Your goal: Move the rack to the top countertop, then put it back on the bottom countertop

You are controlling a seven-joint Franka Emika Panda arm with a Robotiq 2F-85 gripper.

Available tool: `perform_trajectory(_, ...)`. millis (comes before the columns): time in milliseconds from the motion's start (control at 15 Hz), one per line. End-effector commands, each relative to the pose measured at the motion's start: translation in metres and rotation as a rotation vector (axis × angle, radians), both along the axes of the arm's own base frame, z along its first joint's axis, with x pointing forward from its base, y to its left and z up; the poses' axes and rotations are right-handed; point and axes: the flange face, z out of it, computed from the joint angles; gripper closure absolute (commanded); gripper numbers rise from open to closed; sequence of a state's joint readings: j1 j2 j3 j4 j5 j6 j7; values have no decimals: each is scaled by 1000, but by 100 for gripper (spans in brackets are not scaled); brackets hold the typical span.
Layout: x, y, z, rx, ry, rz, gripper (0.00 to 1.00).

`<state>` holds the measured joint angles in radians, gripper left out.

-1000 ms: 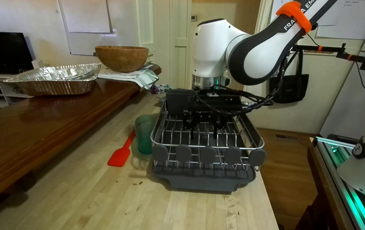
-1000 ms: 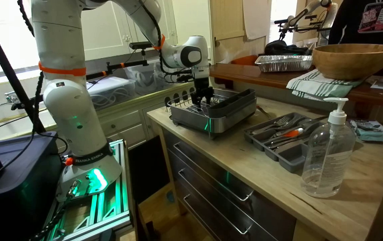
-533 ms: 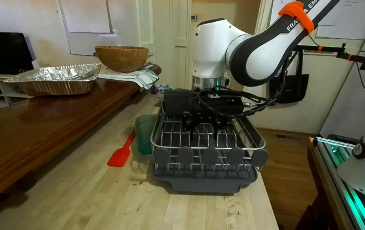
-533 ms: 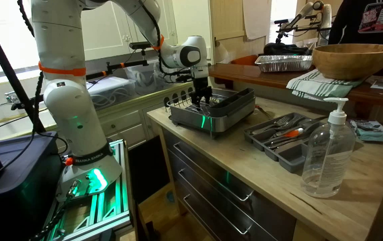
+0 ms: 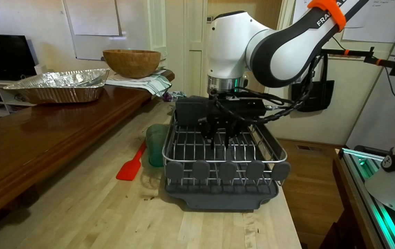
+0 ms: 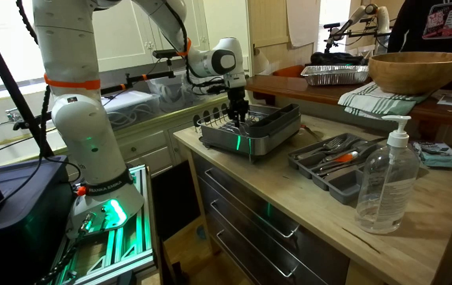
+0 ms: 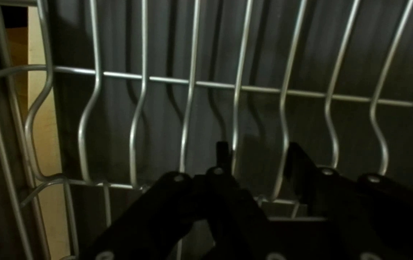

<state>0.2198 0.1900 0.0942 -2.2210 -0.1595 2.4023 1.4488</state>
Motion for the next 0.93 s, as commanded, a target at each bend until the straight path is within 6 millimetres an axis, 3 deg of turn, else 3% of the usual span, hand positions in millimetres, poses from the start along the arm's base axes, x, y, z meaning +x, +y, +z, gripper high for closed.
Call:
perform_trajectory(0, -4, 1, 20, -21, -7, 28, 85)
perform_trajectory(67, -7, 2, 22, -17, -7, 38, 35)
perform_trajectory(200, -9, 1, 29, -21, -22, 41, 28)
perform_trajectory(467, -11, 1, 54, -23, -65, 50, 0)
perform_trajectory(600, -11, 1, 61, -18, -73, 58, 0)
perform_trajectory(733, -6, 3, 51, -10, -4, 112, 0)
perform_trajectory(867, -7, 3, 56, -14, -42, 88, 0)
